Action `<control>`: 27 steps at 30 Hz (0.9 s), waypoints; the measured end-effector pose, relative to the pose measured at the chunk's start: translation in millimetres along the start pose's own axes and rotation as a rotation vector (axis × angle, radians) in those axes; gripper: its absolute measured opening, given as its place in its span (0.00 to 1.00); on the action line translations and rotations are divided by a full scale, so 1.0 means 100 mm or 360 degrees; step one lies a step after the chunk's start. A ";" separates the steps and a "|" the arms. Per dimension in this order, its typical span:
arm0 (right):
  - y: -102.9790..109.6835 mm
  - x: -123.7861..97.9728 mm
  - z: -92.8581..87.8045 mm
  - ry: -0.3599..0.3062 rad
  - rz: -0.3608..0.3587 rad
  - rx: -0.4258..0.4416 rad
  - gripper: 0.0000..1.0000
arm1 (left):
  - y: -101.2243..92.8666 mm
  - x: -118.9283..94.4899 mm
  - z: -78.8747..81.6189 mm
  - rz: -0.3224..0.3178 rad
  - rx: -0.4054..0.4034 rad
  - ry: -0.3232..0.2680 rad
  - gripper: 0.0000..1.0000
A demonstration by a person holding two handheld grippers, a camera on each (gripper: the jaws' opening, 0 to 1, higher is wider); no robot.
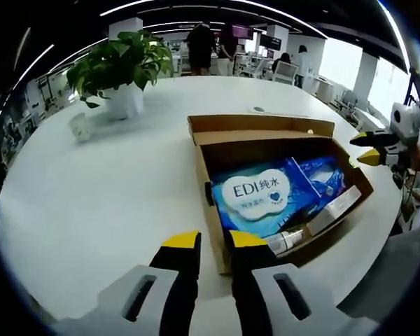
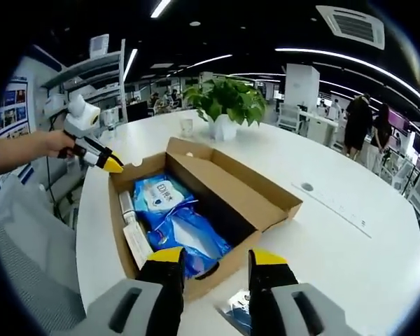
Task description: Operate the shoe box by opening the lid, removing the specified soft item, and placing it in the target area until the item is outside and the box remains undamaged.
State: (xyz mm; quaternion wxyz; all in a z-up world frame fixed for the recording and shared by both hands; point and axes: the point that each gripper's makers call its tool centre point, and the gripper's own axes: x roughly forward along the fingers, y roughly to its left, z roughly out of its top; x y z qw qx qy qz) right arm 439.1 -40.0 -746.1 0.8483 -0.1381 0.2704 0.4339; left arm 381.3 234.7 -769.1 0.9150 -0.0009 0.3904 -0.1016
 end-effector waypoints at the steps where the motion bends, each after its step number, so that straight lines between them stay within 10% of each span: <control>1: 0.02 0.02 0.01 -0.0002 0.0006 -0.0001 0.33 | 0.00 0.00 0.00 -0.0005 -0.0019 -0.0006 0.13; 27: 0.49 0.73 0.22 0.0051 0.0180 0.0112 0.28 | -0.05 0.01 -0.01 0.0032 -0.0130 -0.0026 0.03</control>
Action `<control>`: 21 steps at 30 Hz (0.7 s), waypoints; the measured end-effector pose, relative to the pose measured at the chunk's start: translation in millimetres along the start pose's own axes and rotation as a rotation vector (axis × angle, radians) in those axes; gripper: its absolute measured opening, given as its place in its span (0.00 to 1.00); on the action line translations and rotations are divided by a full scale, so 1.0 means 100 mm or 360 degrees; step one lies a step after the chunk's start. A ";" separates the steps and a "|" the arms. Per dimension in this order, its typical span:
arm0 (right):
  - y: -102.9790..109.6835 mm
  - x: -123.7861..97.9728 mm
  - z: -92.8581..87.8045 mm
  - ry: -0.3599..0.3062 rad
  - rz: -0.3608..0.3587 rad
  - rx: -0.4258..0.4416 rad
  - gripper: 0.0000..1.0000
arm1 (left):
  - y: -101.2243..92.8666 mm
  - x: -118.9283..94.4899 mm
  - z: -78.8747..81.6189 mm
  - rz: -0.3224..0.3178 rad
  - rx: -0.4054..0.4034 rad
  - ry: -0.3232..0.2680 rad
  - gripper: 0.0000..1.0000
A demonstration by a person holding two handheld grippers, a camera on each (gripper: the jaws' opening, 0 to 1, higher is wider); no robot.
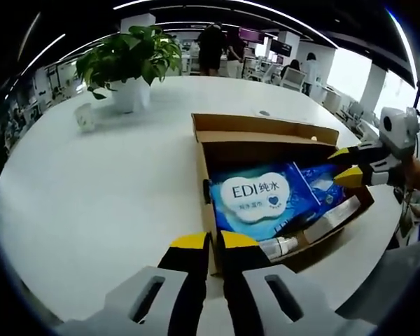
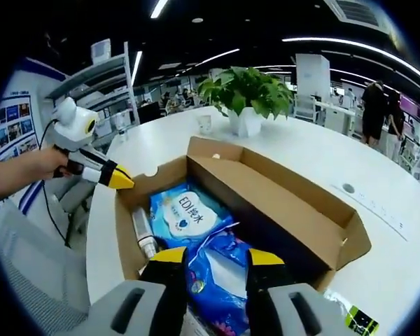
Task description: Operate the shoe box by opening the lid, removing the specified soft item, and placing it in the target area until the item is outside and the box remains undamaged.
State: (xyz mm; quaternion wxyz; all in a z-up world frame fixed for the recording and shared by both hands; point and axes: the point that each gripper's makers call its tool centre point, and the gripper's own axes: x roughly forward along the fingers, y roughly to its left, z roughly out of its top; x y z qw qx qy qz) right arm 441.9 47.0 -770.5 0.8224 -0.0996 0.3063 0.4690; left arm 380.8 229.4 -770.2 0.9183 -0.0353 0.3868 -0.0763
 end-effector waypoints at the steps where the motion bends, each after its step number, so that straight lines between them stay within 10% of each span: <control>1: 0.01 0.03 0.00 0.0004 0.0004 0.0014 0.28 | 0.00 0.00 0.00 0.0005 -0.0008 -0.0001 0.03; 21: 0.11 0.53 -0.06 0.0129 0.0019 0.0208 0.19 | 0.00 -0.01 0.00 0.0052 -0.0007 -0.0004 0.02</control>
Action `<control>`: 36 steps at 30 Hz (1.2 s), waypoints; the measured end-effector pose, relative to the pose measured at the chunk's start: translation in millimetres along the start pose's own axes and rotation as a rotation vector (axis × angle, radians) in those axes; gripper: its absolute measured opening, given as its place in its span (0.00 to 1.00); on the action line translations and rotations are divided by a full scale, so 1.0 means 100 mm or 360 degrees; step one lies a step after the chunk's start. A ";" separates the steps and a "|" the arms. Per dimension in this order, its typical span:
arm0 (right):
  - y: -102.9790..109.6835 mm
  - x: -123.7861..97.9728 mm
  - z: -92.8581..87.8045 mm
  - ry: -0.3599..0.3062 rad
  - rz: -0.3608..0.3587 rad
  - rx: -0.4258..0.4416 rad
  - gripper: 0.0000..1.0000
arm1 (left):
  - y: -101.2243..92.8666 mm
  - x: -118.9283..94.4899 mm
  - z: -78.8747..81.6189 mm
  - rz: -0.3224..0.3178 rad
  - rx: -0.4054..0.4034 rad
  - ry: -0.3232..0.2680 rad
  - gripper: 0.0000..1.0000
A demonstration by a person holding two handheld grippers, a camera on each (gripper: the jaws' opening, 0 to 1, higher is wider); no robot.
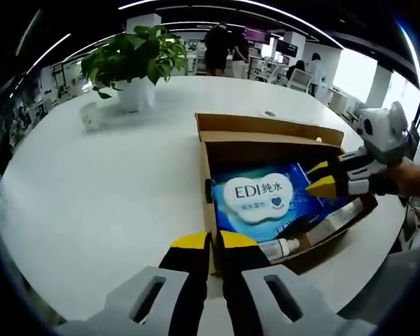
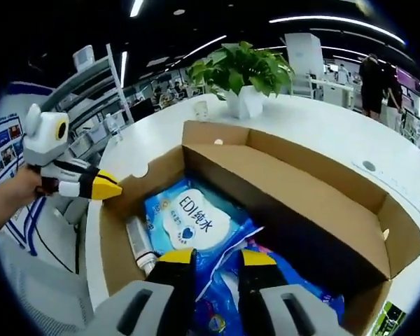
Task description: Operate the shoe box by opening the lid, removing the specified soft item, and placing it in the target area until the item is outside and the box remains undamaged.
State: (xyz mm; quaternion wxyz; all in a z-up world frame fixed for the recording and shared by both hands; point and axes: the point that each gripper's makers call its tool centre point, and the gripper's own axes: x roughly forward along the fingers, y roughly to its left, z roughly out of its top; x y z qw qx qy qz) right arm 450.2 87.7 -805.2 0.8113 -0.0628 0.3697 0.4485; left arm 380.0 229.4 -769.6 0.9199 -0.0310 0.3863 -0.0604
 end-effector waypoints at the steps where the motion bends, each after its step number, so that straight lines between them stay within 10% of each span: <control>1: -0.01 0.01 0.00 0.0004 -0.0003 0.0024 0.19 | 0.00 0.00 0.00 -0.0001 -0.0002 -0.0001 0.02; 36: -0.04 -0.14 0.16 -0.0082 -0.0110 0.0175 0.00 | 0.00 0.00 0.00 0.0009 0.0019 -0.0008 0.03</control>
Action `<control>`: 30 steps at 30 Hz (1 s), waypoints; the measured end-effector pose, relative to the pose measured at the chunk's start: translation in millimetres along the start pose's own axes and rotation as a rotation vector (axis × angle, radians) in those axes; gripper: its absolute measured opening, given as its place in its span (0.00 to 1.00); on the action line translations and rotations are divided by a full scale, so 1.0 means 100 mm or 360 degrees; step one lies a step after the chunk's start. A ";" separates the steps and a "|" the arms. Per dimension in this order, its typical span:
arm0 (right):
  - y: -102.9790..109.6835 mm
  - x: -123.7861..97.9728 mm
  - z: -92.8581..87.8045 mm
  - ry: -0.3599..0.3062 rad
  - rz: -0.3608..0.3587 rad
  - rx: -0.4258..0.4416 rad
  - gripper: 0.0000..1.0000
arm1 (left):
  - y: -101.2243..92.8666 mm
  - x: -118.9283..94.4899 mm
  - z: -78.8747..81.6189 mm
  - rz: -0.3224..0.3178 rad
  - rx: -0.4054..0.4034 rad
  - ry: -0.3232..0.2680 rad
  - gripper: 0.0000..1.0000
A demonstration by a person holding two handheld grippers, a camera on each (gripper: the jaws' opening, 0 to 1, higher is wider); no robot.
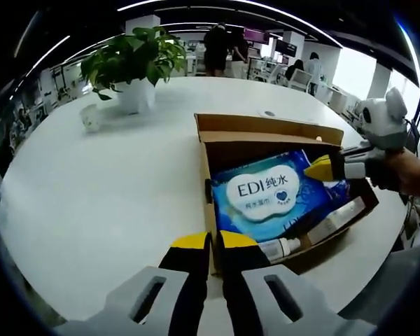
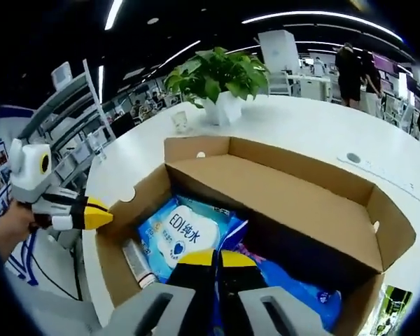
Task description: Operate the shoe box by opening the lid, removing the specified soft item, and placing it in the target area until the item is outside and the box remains undamaged.
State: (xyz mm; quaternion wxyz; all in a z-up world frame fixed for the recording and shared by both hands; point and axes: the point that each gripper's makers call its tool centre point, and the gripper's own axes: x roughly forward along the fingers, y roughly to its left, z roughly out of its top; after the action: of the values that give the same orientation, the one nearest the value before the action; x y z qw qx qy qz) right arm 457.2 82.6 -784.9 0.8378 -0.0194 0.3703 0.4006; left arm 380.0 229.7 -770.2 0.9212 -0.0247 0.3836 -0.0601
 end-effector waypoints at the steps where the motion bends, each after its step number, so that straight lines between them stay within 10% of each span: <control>1: 0.01 -0.01 0.00 -0.0003 -0.0002 -0.0006 0.00 | 0.00 0.00 0.00 0.0001 0.0001 -0.0002 0.03; 24: -0.20 -0.35 0.04 -0.0094 -0.0050 0.0027 0.00 | -0.02 0.00 0.02 0.0020 0.0144 0.0063 0.04; 30: -0.23 -0.35 0.00 -0.0096 -0.0056 0.0037 0.00 | -0.07 -0.07 0.29 0.0013 0.0198 -0.0078 0.04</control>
State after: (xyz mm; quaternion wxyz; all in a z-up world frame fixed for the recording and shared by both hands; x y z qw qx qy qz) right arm 459.1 43.7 -768.6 0.8557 -0.0042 0.3491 0.3820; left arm 394.9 223.8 -743.8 0.9304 0.0327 0.3564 -0.0795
